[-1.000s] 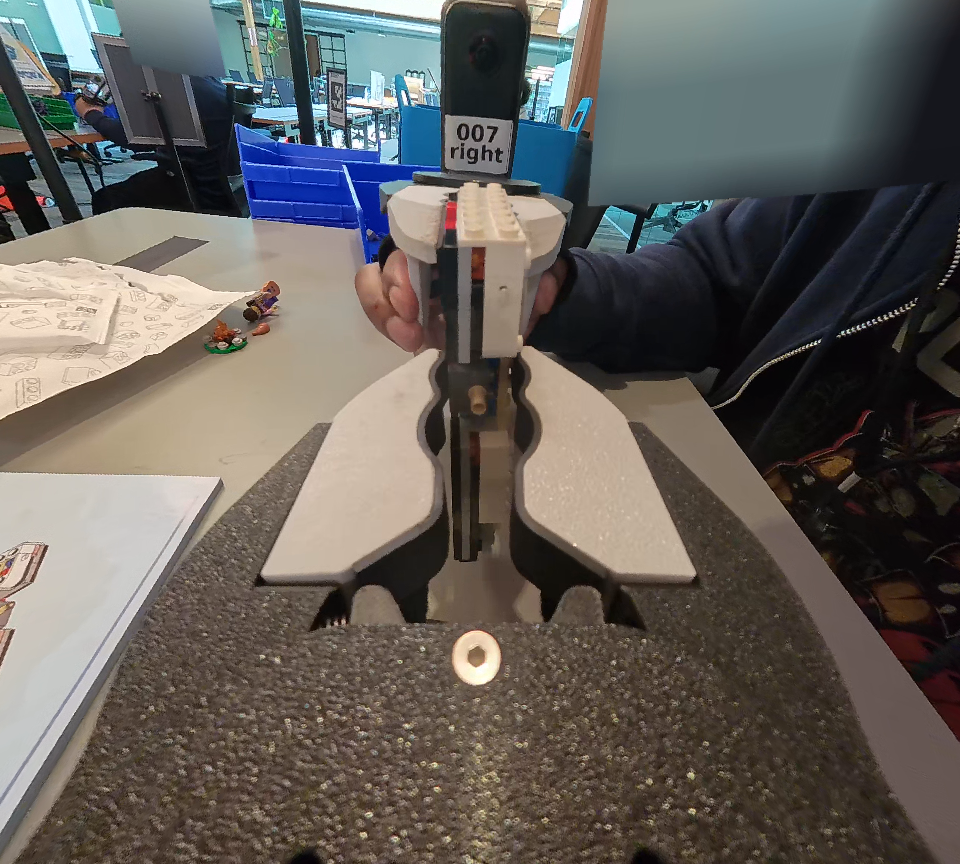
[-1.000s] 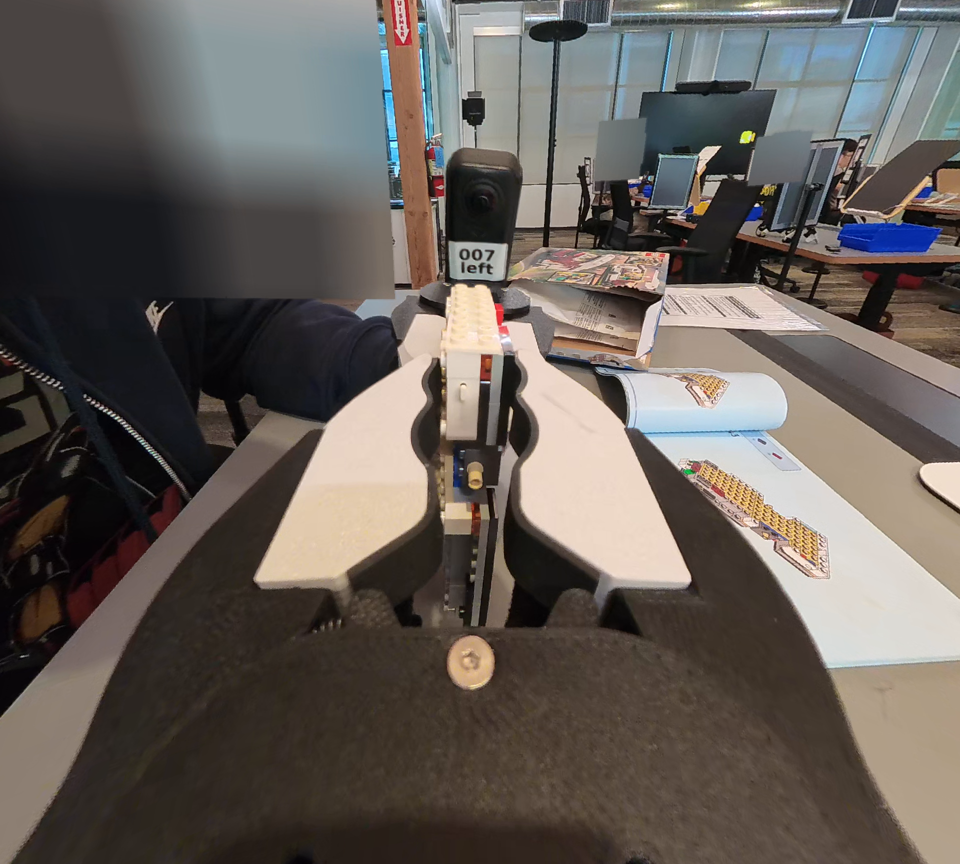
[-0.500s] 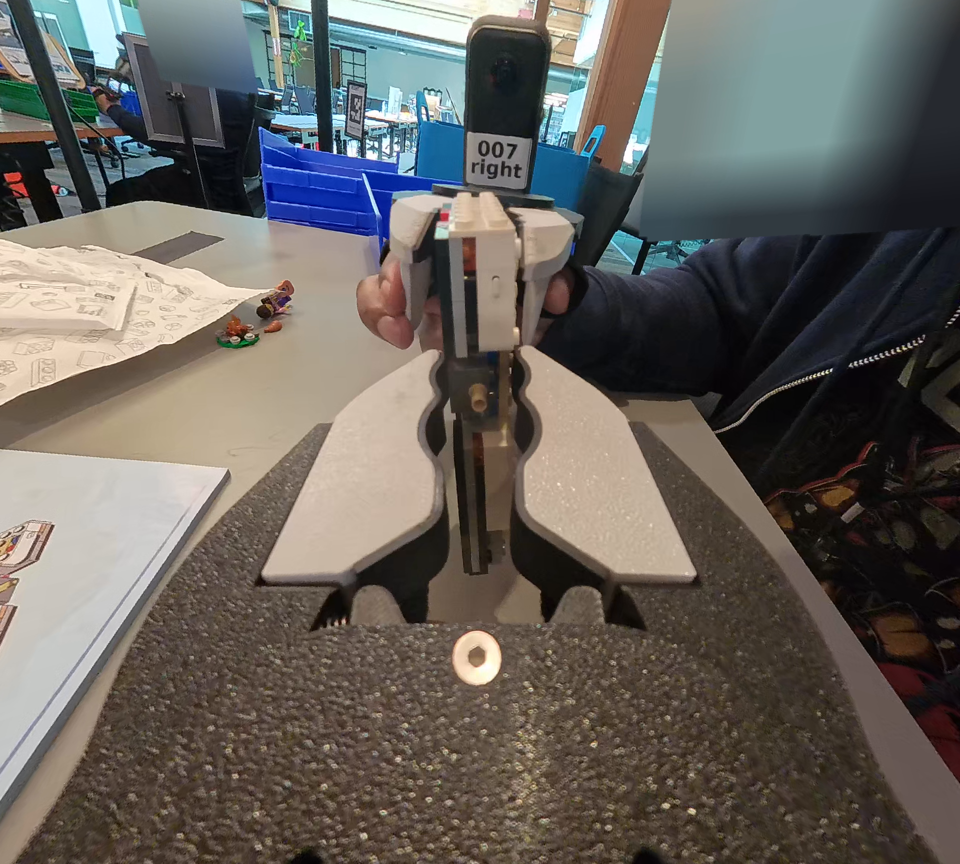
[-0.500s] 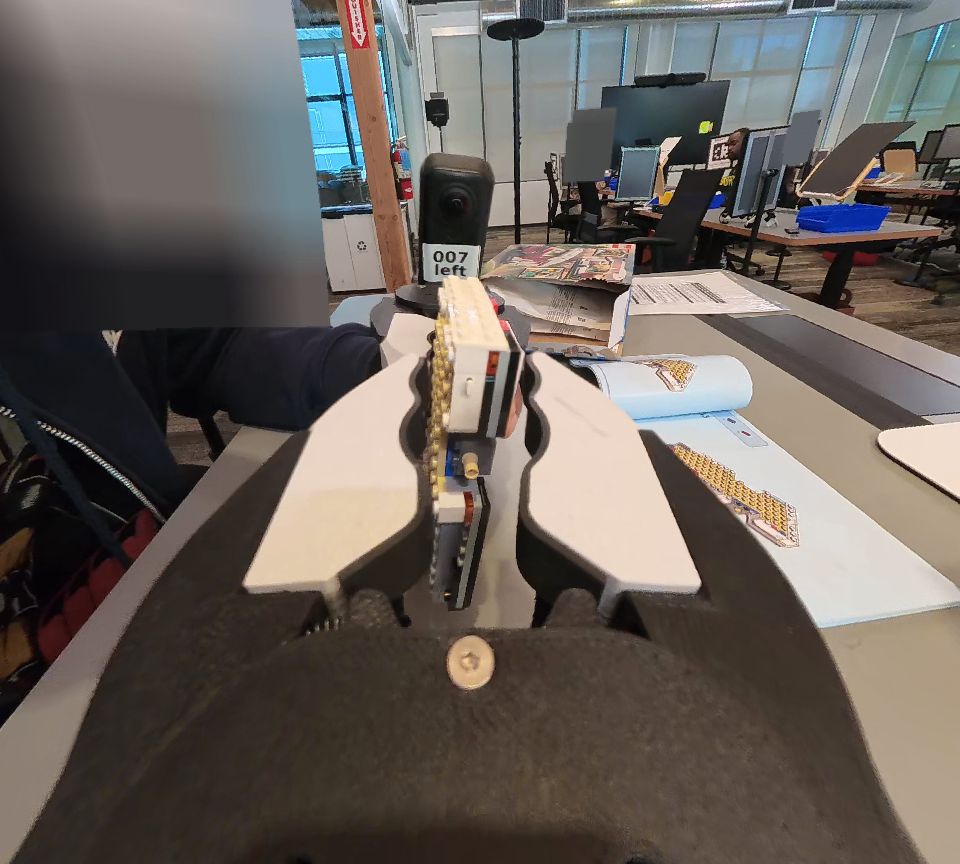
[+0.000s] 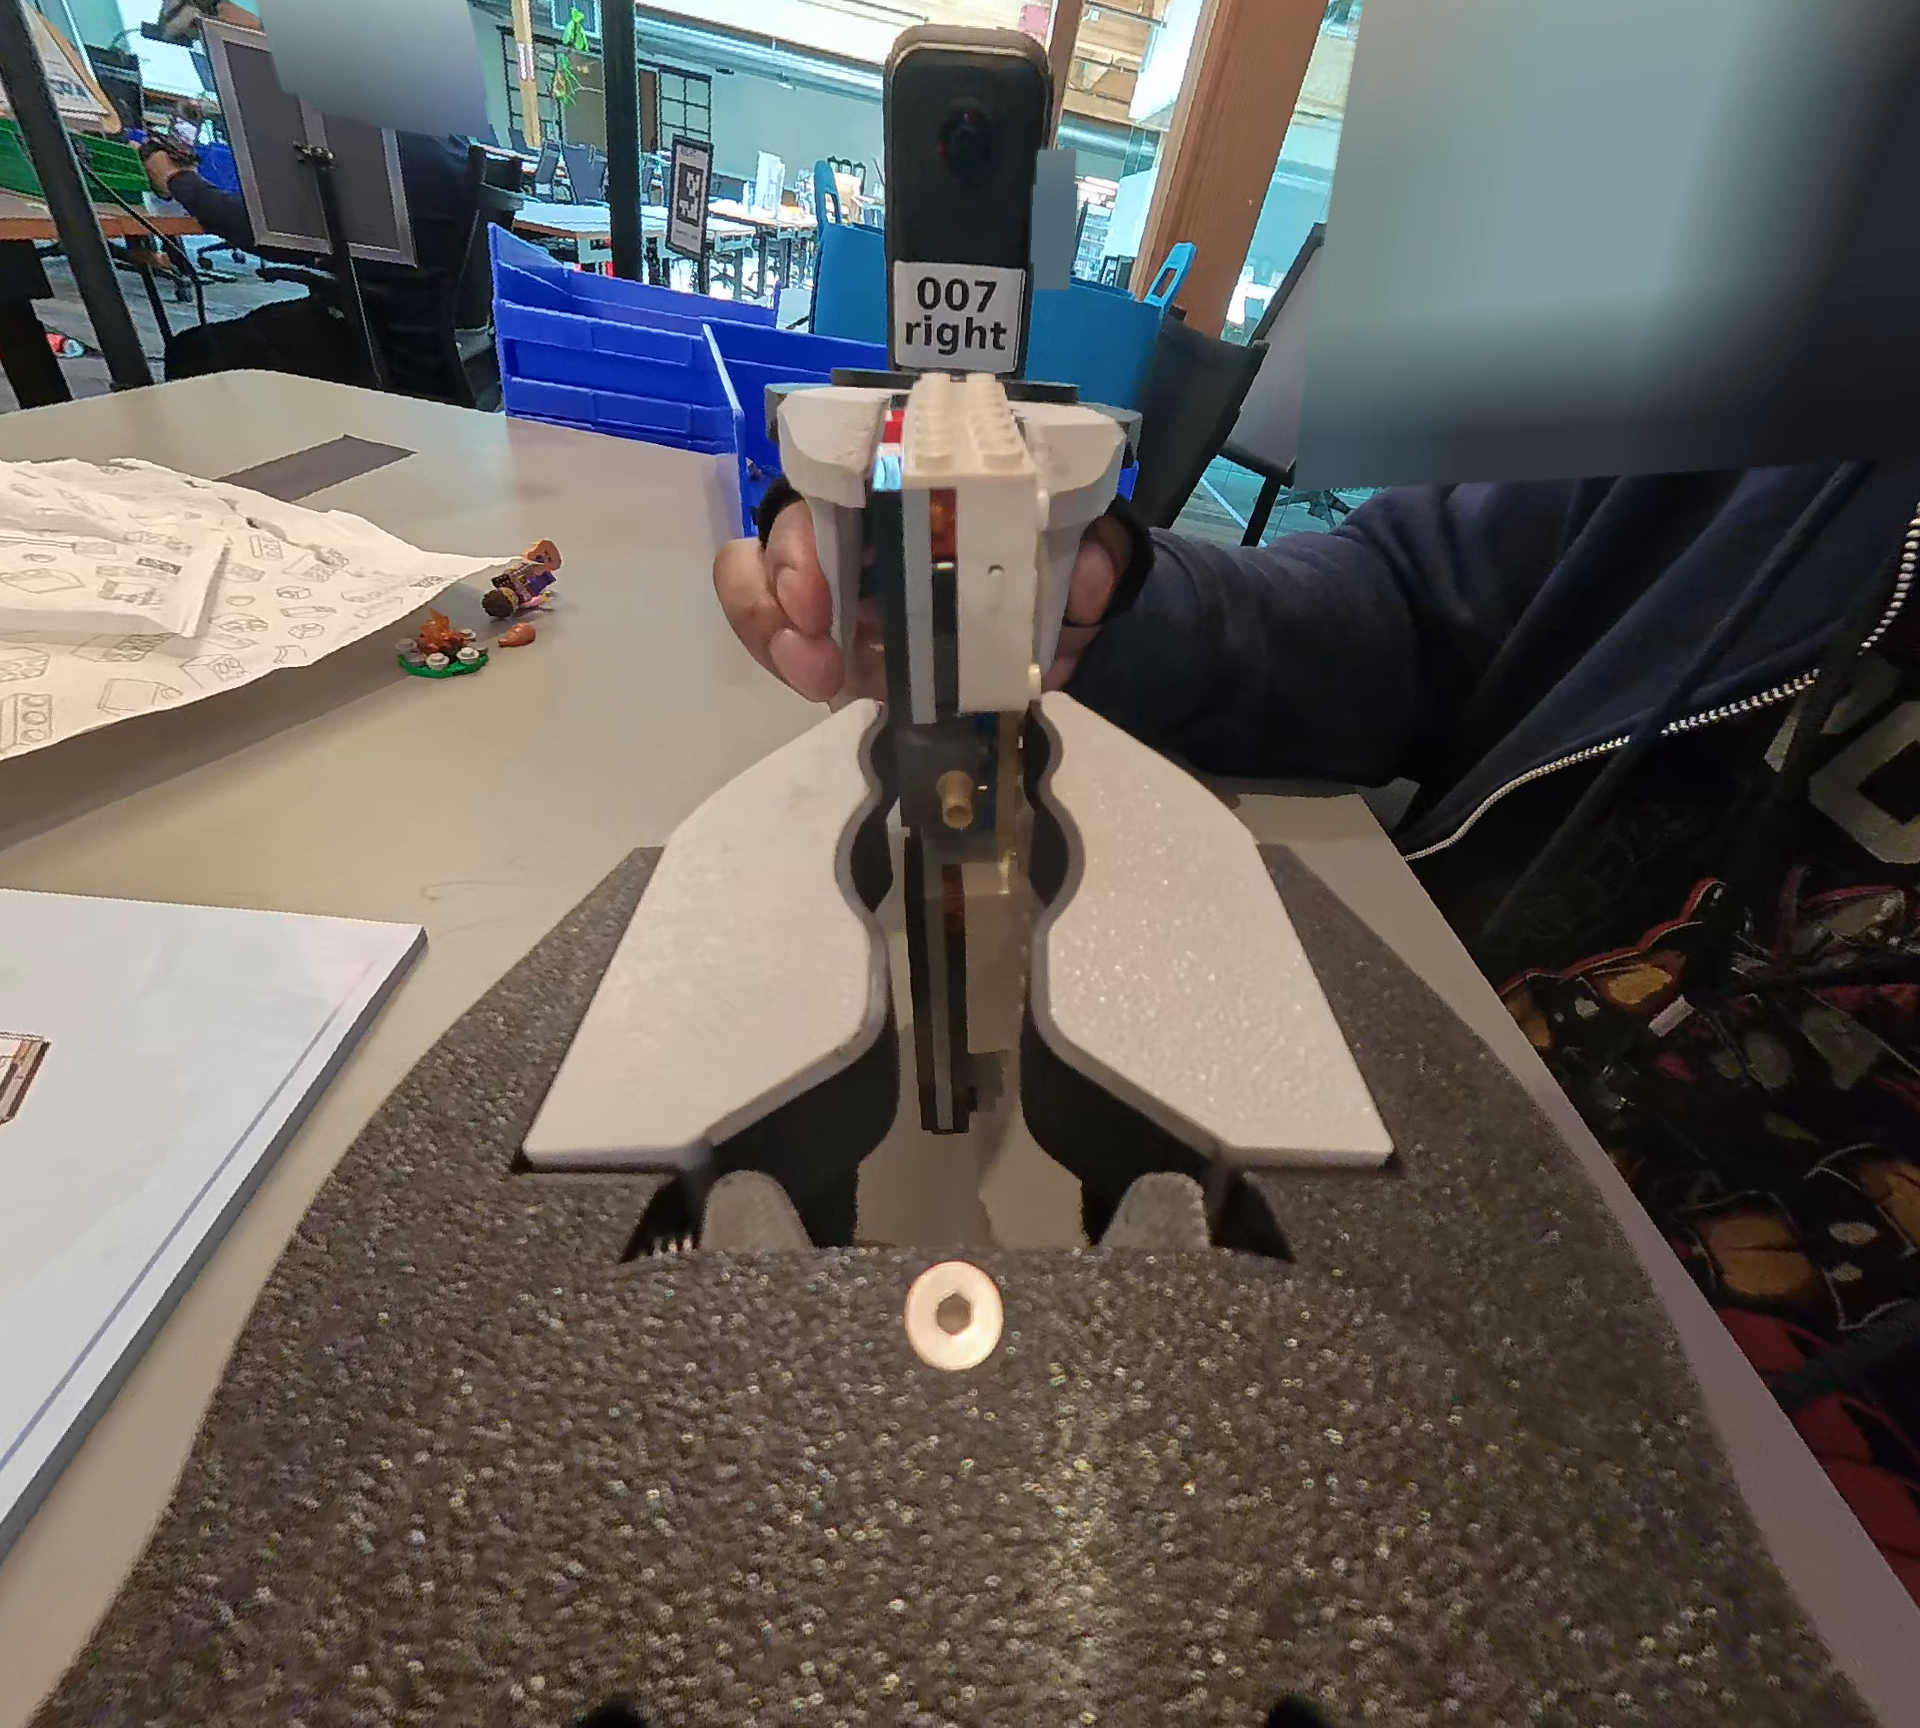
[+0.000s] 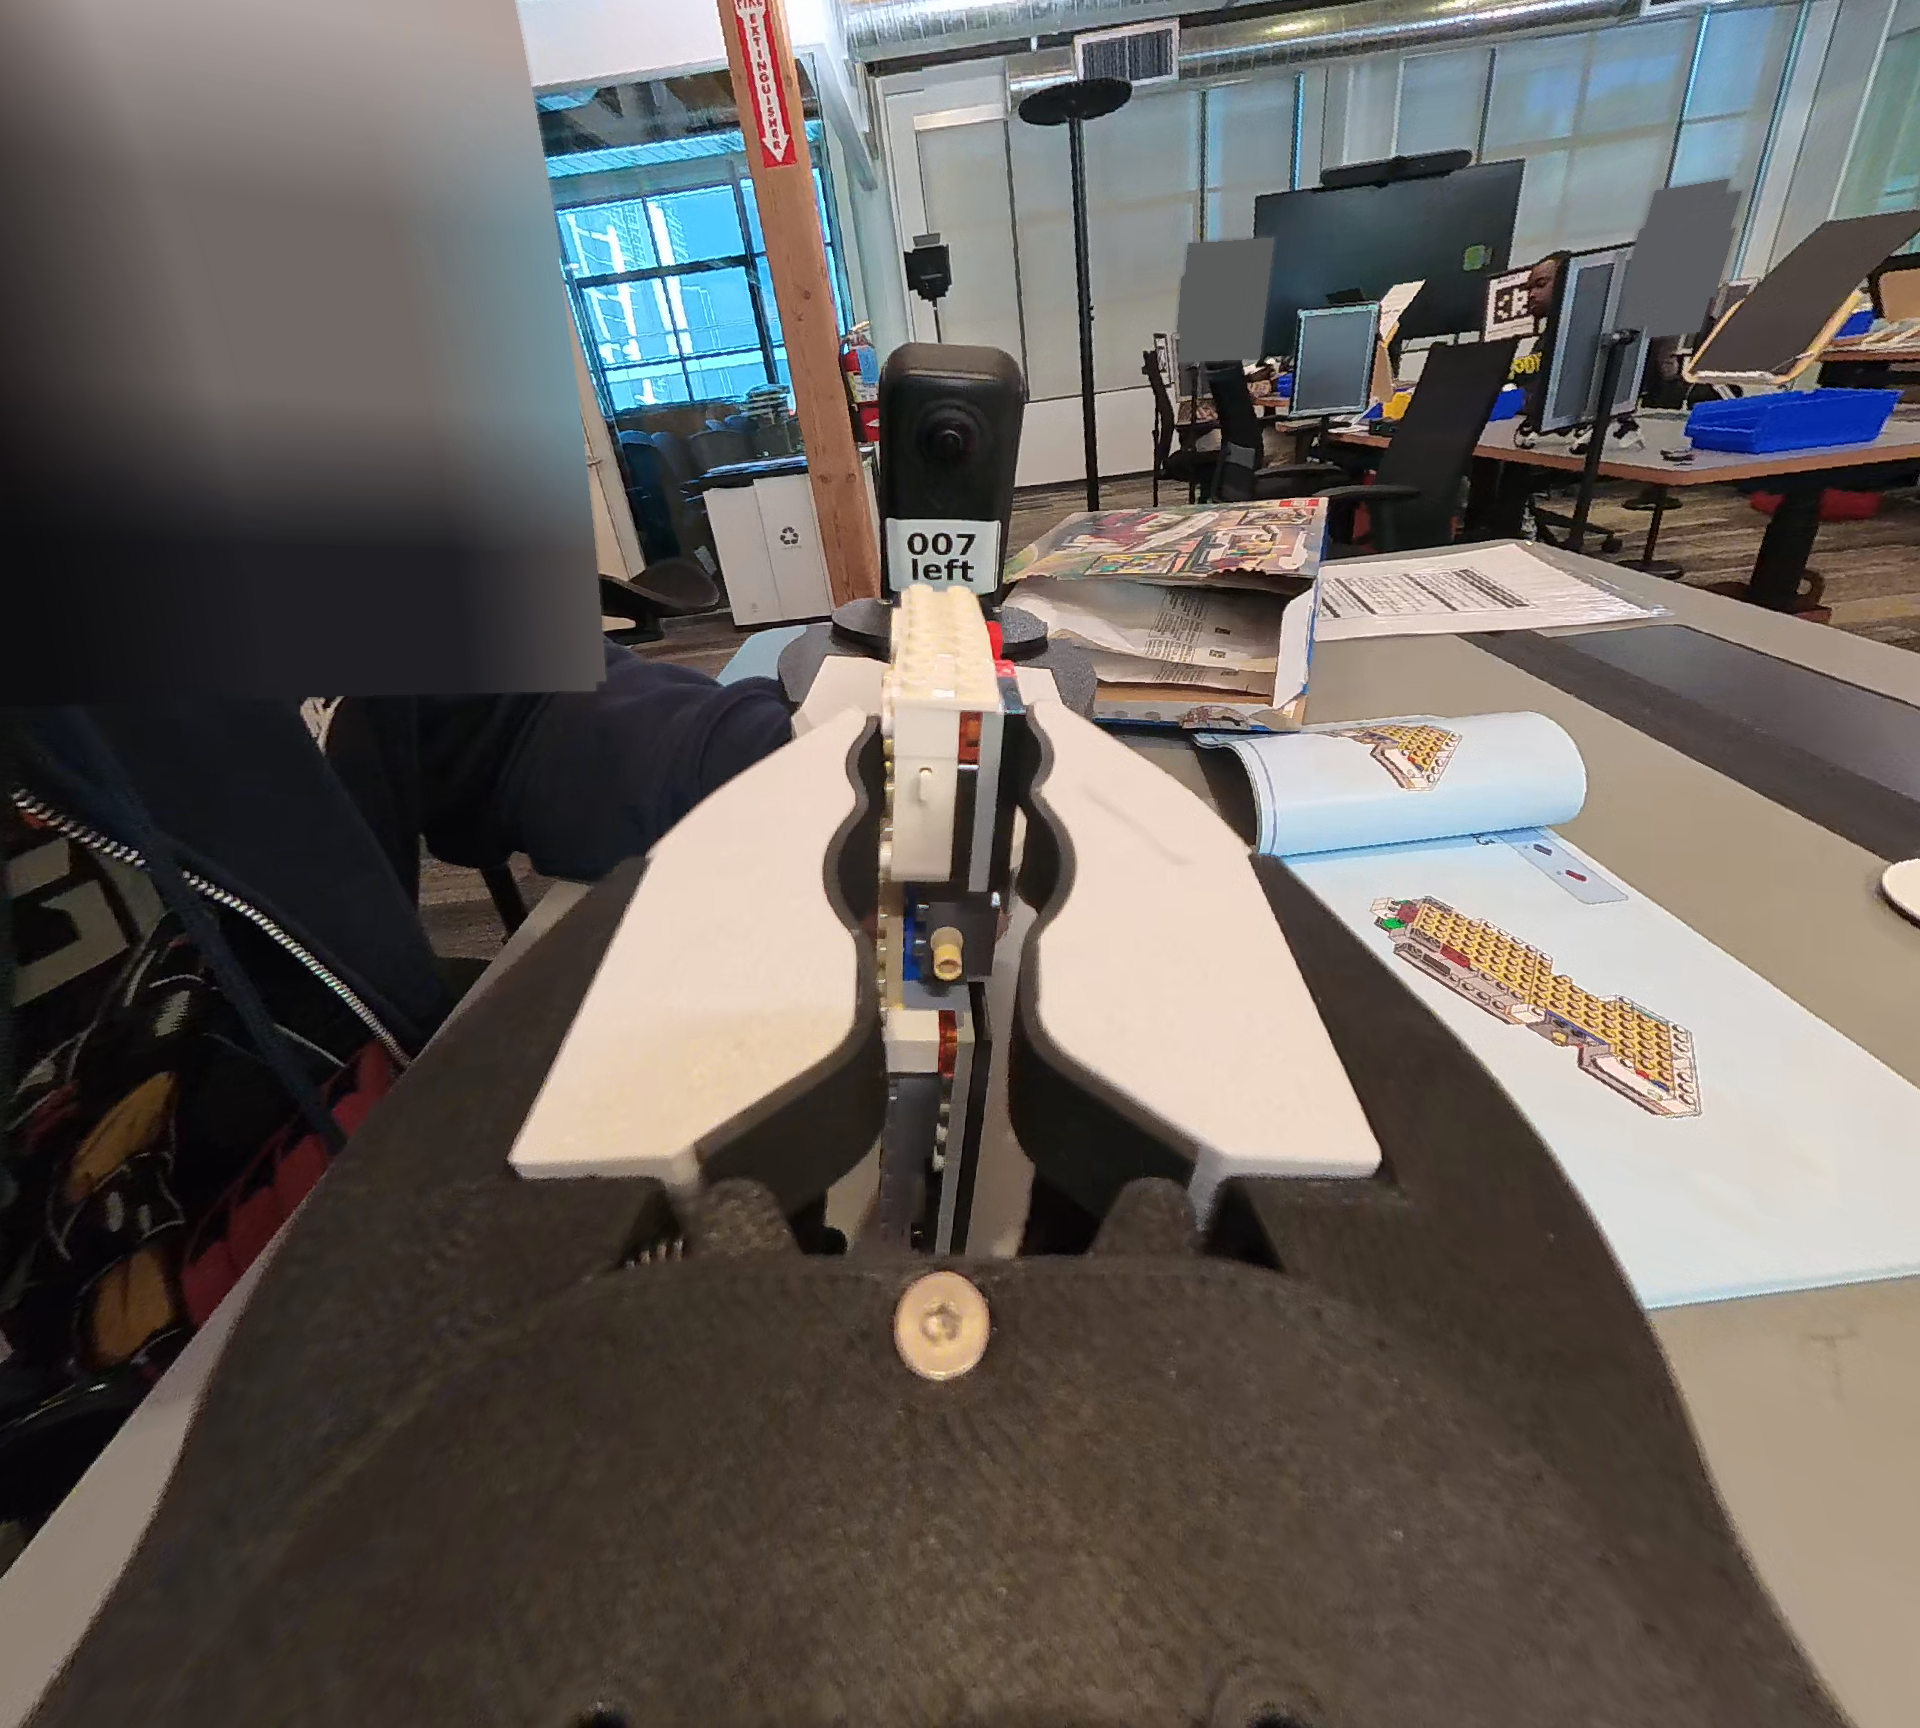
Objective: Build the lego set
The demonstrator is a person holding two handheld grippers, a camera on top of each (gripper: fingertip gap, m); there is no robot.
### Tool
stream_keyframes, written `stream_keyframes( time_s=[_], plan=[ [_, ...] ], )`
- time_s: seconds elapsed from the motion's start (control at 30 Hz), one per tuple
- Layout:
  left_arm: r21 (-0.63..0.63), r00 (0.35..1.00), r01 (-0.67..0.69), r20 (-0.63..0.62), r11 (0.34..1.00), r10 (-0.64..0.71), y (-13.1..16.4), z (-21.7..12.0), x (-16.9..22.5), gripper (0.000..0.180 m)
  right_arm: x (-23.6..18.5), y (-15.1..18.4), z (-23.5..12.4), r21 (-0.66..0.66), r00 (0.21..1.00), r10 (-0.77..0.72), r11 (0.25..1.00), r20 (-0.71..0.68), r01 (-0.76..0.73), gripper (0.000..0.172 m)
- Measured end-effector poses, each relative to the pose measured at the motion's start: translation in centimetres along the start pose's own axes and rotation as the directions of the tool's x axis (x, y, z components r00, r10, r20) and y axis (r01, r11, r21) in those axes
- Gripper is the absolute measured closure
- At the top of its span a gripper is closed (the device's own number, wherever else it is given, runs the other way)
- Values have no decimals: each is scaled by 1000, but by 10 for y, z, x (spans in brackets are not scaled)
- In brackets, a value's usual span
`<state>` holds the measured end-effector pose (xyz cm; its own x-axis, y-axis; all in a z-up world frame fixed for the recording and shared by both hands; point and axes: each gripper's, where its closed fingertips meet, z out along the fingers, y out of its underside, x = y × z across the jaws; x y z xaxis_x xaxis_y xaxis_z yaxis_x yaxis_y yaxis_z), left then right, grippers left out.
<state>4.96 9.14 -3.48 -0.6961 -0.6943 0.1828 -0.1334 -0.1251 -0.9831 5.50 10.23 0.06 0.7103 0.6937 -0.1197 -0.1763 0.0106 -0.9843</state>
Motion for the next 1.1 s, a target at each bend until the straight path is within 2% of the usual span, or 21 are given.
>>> stream_keyframes(
  time_s=[0.07,0.23,0.3,0.43,0.7,1.1],
  plan=[
    [14,1000,5,3,1000,-5,-2,0,-1,158,2,0,-1,-1,1000,12,1000,-9,-12,147],
    [83,999,28,14,996,-29,-13,-6,-5,158,13,9,-3,-86,998,35,996,-52,-39,120],
    [116,998,45,31,992,-49,-17,-11,-9,158,13,17,-2,-120,998,46,991,-38,-51,118],
    [156,997,64,42,986,-71,-23,-16,-14,158,7,37,5,-212,999,37,976,-16,-39,123],
    [163,999,30,14,986,-33,-23,-14,-7,158,4,34,10,-170,999,11,985,-31,-16,146],
    [202,999,7,-35,979,1,-26,-14,2,158,-5,29,10,-170,999,-50,984,-1,49,148]
  ],
)
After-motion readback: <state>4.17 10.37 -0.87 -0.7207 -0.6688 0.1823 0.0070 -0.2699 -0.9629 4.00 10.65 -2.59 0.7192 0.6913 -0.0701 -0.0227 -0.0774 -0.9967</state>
